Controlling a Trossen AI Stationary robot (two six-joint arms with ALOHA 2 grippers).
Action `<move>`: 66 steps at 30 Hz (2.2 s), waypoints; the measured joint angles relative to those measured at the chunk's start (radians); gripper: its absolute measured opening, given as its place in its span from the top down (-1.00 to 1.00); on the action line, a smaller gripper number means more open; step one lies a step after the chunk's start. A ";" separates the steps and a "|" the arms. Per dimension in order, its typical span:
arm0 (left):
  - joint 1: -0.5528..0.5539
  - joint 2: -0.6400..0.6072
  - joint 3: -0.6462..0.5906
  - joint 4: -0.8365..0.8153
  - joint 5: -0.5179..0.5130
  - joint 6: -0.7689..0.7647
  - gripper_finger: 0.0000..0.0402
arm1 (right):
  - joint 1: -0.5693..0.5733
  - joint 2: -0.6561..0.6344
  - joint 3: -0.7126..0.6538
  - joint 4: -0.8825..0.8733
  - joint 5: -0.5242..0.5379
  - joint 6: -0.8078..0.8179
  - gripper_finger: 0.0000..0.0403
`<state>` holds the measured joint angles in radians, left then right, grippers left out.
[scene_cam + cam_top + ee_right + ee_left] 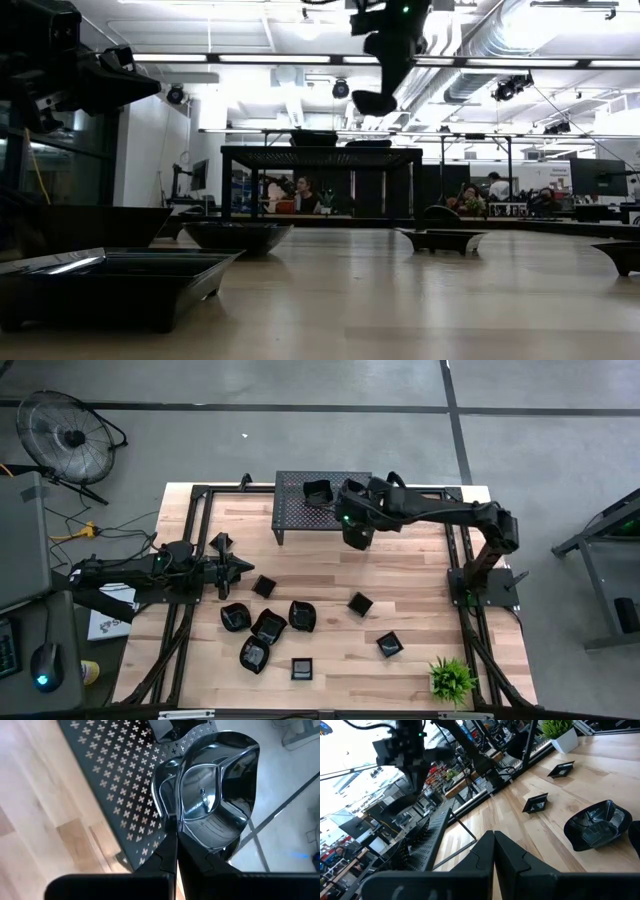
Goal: Pick & Place Mini shaped plates
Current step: Stack the leaf-shaped plate on top of the leaf-shaped plate on the shelf
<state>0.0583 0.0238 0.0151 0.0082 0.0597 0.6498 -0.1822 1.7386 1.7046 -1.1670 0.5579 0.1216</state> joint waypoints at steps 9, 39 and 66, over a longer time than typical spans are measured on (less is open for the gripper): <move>0.000 0.000 0.000 0.000 0.000 0.000 0.99 | -0.068 0.058 0.000 0.061 -0.014 -0.109 1.00; 0.000 0.000 0.000 0.000 0.000 0.000 0.99 | -0.139 0.124 0.000 0.058 -0.132 -0.200 1.00; 0.000 0.000 0.000 0.000 0.000 0.000 0.99 | -0.120 0.107 0.000 0.066 -0.151 -0.197 0.50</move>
<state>0.0585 0.0238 0.0151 0.0080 0.0600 0.6496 -0.3021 1.8452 1.7046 -1.1006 0.4068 -0.0753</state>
